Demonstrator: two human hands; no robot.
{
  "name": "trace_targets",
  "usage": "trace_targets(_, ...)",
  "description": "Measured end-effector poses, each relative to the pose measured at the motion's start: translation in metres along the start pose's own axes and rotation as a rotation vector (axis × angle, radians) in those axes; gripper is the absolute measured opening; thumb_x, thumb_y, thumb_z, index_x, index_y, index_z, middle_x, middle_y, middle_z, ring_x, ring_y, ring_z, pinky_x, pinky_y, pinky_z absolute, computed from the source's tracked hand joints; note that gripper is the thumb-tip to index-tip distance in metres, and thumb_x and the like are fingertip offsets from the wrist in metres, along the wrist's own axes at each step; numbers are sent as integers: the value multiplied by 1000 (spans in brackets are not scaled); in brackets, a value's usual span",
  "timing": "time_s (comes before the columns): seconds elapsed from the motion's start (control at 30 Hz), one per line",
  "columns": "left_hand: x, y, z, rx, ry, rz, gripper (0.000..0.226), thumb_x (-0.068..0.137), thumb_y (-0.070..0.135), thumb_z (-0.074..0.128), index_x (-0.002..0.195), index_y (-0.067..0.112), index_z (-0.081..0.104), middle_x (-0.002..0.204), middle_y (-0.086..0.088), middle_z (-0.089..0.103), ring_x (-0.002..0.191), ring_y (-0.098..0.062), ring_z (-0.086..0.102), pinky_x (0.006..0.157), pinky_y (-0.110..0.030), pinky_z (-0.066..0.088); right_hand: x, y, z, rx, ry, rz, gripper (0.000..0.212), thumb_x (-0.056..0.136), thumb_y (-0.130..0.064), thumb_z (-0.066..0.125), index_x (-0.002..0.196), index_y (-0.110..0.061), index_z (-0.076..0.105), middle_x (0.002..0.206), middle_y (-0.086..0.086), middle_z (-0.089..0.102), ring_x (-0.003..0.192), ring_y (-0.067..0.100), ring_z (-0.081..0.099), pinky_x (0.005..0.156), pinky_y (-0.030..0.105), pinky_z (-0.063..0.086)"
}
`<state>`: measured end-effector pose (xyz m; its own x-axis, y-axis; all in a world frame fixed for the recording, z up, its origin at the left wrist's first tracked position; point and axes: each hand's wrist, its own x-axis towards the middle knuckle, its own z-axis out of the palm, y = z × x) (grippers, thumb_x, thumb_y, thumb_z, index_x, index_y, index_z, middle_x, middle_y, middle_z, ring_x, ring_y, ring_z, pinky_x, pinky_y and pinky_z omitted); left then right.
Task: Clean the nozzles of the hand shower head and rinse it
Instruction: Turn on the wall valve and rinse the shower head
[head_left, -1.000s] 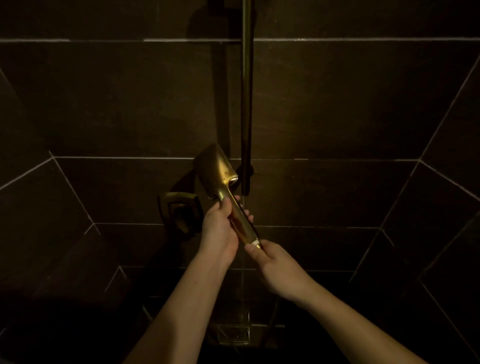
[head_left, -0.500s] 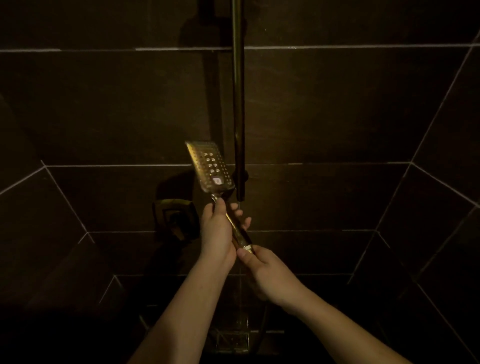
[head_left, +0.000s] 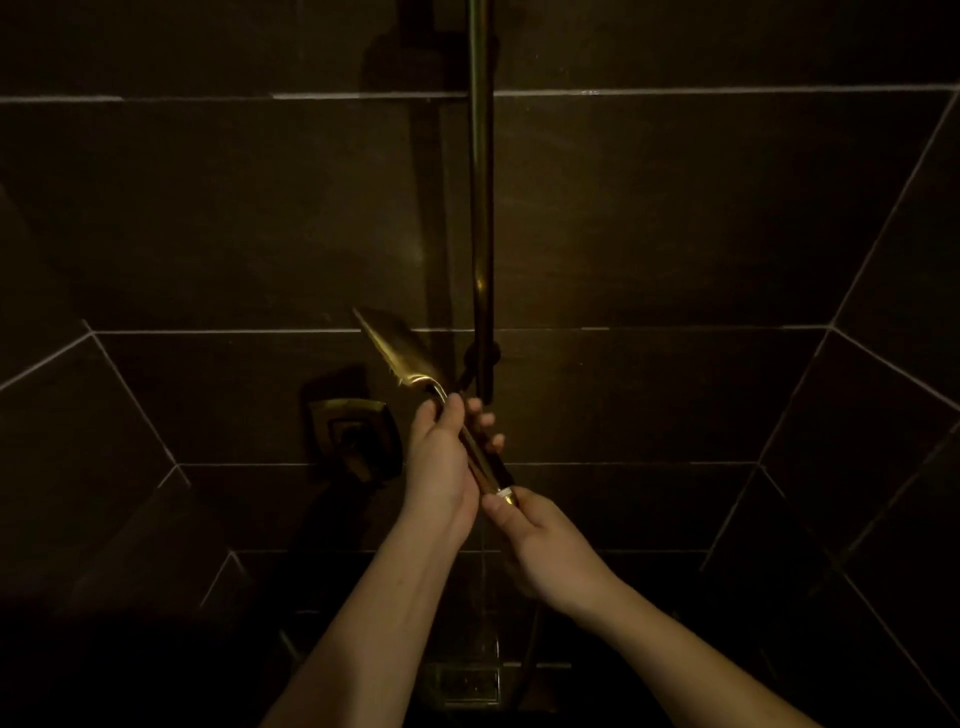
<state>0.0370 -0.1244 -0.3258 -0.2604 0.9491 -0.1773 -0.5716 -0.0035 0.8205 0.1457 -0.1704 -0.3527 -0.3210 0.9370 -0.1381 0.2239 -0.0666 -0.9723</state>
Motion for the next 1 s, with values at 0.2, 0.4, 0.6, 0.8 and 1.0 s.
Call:
trace_targets(0.2,1,-1,-3,-31,21,-56,33,108,28,43,128,13,63,103,-7,68,89,-18,66,75,-34,52,1,5,0,77,-40,21,22,100,-39,46,89,-25,59,51,-10,51,41,3,45,44,20,31)
trace_targets(0.4,5,0,-2,31,-64,15,30,96,24,67,118,21,47,73,3,55,57,-8,53,51,-23,44,0,5,5,56,-56,10,23,100,-39,47,88,-23,59,54,-10,50,44,3,44,44,19,33)
trace_targets(0.6,7,-2,3,48,-69,46,23,102,23,57,124,20,49,87,0,56,69,-11,56,61,-28,50,3,5,-3,122,-65,21,22,99,-38,48,87,-23,58,56,-8,46,44,8,41,42,23,31)
trace_targets(0.8,7,-4,2,1,-91,-46,32,105,32,50,126,13,65,111,-10,68,93,-23,64,86,-40,53,3,10,-8,180,-32,36,20,100,-37,46,89,-23,56,52,-8,45,40,10,40,39,23,30)
trace_targets(1.0,6,0,7,-35,-144,-63,32,97,39,64,119,28,44,66,6,50,55,-9,48,55,-27,40,4,9,-4,157,-36,14,23,99,-36,49,80,-24,54,53,-9,45,41,9,39,43,25,27)
